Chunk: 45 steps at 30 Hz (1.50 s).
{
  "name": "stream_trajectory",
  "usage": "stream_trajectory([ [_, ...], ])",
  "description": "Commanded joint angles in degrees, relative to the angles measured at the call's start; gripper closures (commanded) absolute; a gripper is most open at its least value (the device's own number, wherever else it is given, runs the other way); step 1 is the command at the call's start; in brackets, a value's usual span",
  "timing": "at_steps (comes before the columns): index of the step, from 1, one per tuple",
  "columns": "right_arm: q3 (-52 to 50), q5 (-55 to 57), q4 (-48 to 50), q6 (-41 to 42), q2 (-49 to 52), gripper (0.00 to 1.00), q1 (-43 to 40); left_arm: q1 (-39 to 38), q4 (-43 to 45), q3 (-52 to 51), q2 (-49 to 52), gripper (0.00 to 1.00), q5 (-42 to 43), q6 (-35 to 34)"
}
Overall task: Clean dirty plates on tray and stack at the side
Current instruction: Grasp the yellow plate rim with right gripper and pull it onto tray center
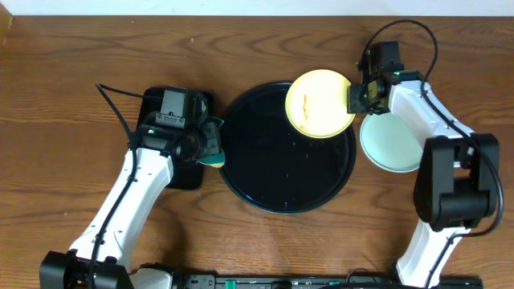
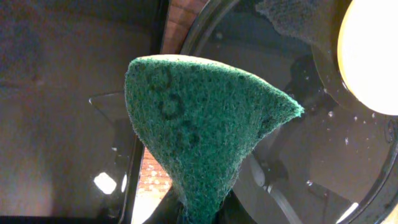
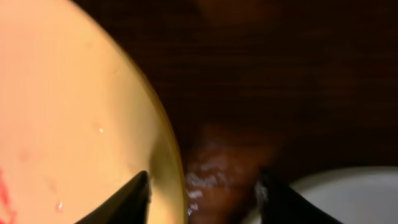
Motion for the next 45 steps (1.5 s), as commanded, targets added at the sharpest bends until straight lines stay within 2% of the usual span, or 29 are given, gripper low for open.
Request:
stream_trajectory([
  [1,0.2,-2.4,0.6,0.5,1.3,0.60,0.2,0.3,0.0,0.5,-0.2,0.93,0.1,-0.2],
  [4,0.2,-2.4,0.6,0.7,1.3,0.85,0.2,0.3,0.0,0.5,-0.2,0.92,0.1,-0.2],
  [8,0.2,-2.4,0.1,0.7,1.1,0.99,0.0,0.3,0.1,0.5,-0.2,0.92,0.1,-0.2],
  [15,1.0,-2.8,-4.6,0.7,-0.5,0.99,0.4,0.3,0.0,0.5,-0.2,0.93,0.1,-0.2],
  [20,1.9,-8.1,-11.1,0.9,-6.2,0.99,2.3,0.3,0.1,0.5,-0.2,0.92,0.1,-0.2],
  [26,1.8,-8.7,-17.6,5.7,-9.6,0.99,6.8,0.3,0.1,0.5,-0.2,0.92,0.1,-0.2],
  [36,1.8,-8.2,-18.6,11.0,-2.7,0.99,14.6,0.3,0.1,0.5,-0.2,0.93,0.1,-0.2],
  [45,1.8,-8.2,-18.6,16.2,5.2,0.99,15.4,-4.5,0.1,0.5,0.3,0.93,-0.8,0.4],
])
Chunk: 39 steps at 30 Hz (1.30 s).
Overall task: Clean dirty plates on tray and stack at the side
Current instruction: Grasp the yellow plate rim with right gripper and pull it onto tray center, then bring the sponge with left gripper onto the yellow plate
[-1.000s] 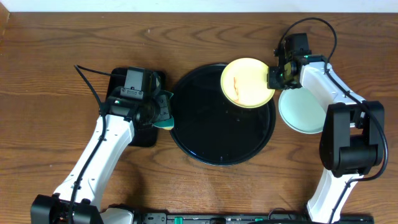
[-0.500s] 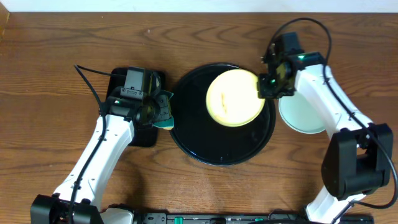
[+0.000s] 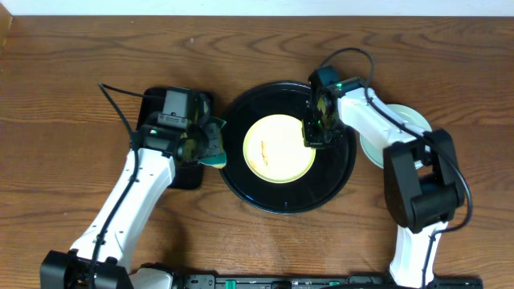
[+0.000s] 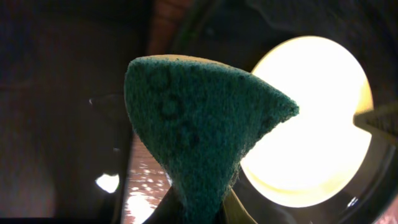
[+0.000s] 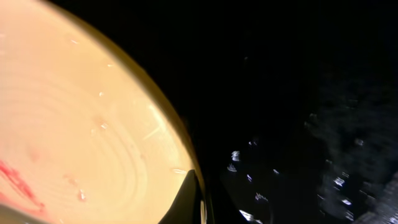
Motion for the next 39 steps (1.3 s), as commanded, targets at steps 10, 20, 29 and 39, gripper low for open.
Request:
stream_trajectory([
  [10,0.4,0.3,1.4,3.6,6.0,0.99,0.4,-8.8,3.9,0.5,10.1,0.93,-0.9,0.4],
  [20,0.1,0.3,2.3,3.6,6.8,0.99,0.5,-12.0,13.8,1.1,13.2,0.93,-3.3,0.1],
  [29,0.1,0.3,2.6,3.6,6.8,0.99,1.0,-12.0,-0.1,16.9,24.1,0.93,-4.4,0.4],
  [39,0.0,0.6,2.6,3.5,6.8,0.99,1.0,-12.6,-3.1,19.8,34.4,0.92,0.2,-2.6],
])
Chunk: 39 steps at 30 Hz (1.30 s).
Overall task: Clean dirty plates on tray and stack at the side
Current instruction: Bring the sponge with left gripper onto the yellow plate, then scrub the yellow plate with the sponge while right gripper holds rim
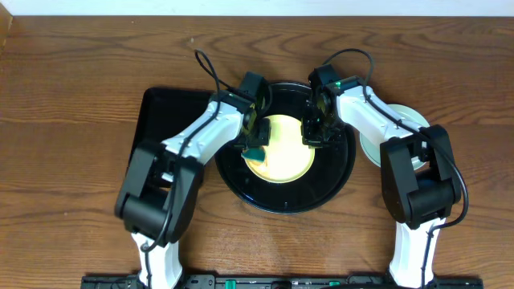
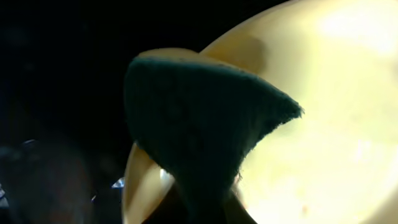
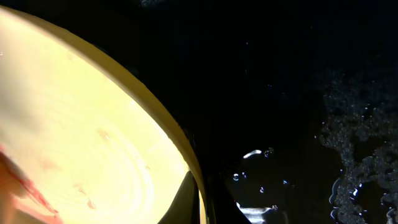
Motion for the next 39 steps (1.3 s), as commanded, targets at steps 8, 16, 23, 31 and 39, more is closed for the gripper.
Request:
stream_trajectory([
  [8,-1.4,2.1,2.5,1.6,5.1,0.99,1.2,-3.5,-2.4,0.6,2.1,0.93,3.4,0.5],
  [16,-1.4,2.1,2.5,1.5,5.1,0.99,1.2,-8.6,-2.8,0.5,2.1,0.93,10.7,14.8],
  [23,-1.4,2.1,2.6,1.2,5.1,0.99,1.2,-6.3,-7.9,0.5,2.1,0.93,-6.1,-7.9],
  [31,-1.4,2.0,2.7,1.2,5.1,0.99,1.2,-3.6,-0.7,0.5,2.1,0.93,-17.9,-15.3],
  [39,-1.4,2.0,2.7,1.2,5.1,0.99,1.2,-4.0,10.9,0.2,2.3,0.92,-21.8,-11.2],
])
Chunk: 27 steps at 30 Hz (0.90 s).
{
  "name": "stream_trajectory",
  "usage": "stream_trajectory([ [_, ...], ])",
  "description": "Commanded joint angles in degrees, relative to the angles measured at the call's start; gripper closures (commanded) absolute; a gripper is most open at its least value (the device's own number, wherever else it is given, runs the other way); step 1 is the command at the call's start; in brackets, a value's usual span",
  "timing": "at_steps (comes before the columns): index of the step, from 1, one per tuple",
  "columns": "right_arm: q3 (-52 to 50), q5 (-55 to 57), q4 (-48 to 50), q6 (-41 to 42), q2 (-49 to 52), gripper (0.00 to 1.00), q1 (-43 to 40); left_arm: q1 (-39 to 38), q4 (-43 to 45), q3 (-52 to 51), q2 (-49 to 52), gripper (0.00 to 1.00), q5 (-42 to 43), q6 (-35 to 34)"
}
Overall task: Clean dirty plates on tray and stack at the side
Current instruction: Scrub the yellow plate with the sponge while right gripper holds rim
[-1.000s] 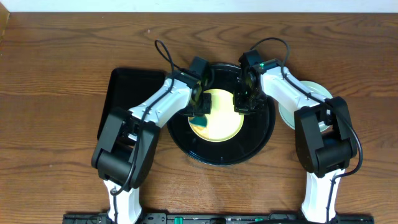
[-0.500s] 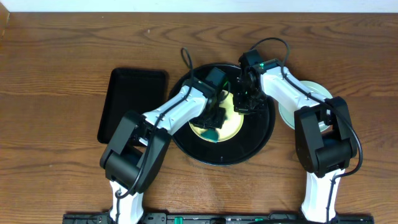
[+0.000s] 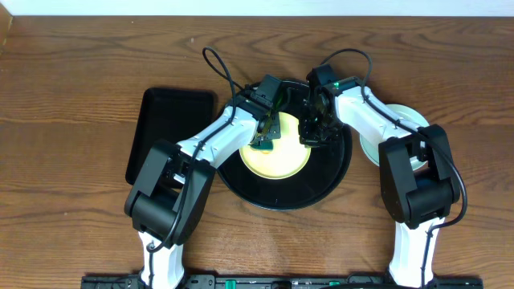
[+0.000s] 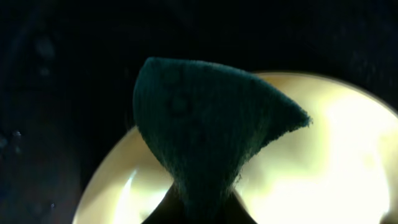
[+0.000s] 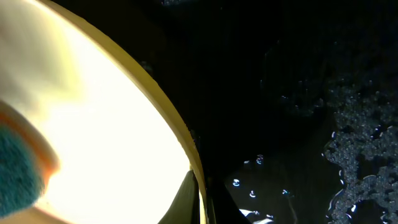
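A yellow plate (image 3: 277, 157) lies in the round black tray (image 3: 329, 178) at the table's middle. My left gripper (image 3: 263, 138) is shut on a green sponge (image 4: 205, 127) whose tip rests on the plate's upper left part (image 4: 323, 162). My right gripper (image 3: 309, 135) is shut on the plate's right rim (image 5: 180, 137), one finger inside and one outside it. The sponge's teal-and-orange corner (image 5: 18, 171) shows at the left of the right wrist view. A pale green plate (image 3: 405, 120) lies on the wood right of the tray, partly hidden by the right arm.
A black rectangular tray (image 3: 165, 128) sits on the table left of the round tray. Water drops and foam (image 5: 360, 143) cover the round tray's floor. Cables loop above both wrists near the far edge.
The left gripper with the sponge has shifted up and to the right across the yellow plate. The red streak seen on the plate no longer shows. The right gripper holds the rim as before.
First the right gripper held the yellow plate raised over the round tray's far right edge, the left holding the sponge beside the rectangular tray. Then the plate lay in the round tray. Later the sponge was on the plate's left part, and now sits further right.
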Motion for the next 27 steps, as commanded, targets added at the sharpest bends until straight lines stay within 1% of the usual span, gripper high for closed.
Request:
stream_trajectory([
  [1,-1.4,3.8,1.4,0.7,4.9,0.99,0.9,0.6,2.4,-0.3,1.3,0.93,-9.8,0.5],
  [4,-1.4,3.8,1.4,0.7,4.9,0.99,0.9,0.6,2.1,-0.3,1.6,0.93,-12.8,0.6],
  [6,-1.4,3.8,1.4,0.7,4.9,0.99,0.9,0.6,0.6,-0.3,1.6,0.93,-11.9,0.5],
  [7,-1.4,3.8,1.4,0.7,4.9,0.99,0.9,0.6,-0.5,-0.3,1.6,0.92,-10.0,0.6],
  [9,-1.4,3.8,1.4,0.7,4.9,0.99,0.9,0.6,-3.1,-0.3,1.6,0.92,-3.8,1.4],
  [12,-1.4,3.8,1.4,0.7,4.9,0.99,0.9,0.4,-7.8,-0.3,1.6,0.93,10.0,6.4],
  [14,-1.4,3.8,1.4,0.7,4.9,0.99,0.9,0.2,-10.3,-0.3,1.6,0.93,18.6,11.1],
  [16,-1.4,3.8,1.4,0.7,4.9,0.99,0.9,-0.1,-11.5,-0.3,1.6,0.93,25.8,16.2],
  [18,-1.4,3.8,1.4,0.7,4.9,0.99,0.9,-0.5,-11.5,-0.3,1.6,0.93,29.6,19.4],
  [22,-1.4,3.8,1.4,0.7,4.9,0.99,0.9,-1.9,-8.2,-0.3,1.6,0.92,30.9,22.9],
  [24,-1.4,3.8,1.4,0.7,4.9,0.99,0.9,-2.6,-4.8,-0.3,1.6,0.93,30.7,23.1],
  [25,-1.4,3.8,1.4,0.7,4.9,0.99,0.9,-2.7,-2.8,-0.3,1.6,0.93,30.0,23.1],
  [27,-1.4,3.8,1.4,0.7,4.9,0.99,0.9,-3.1,0.5,-0.3,1.6,0.92,25.9,23.0],
])
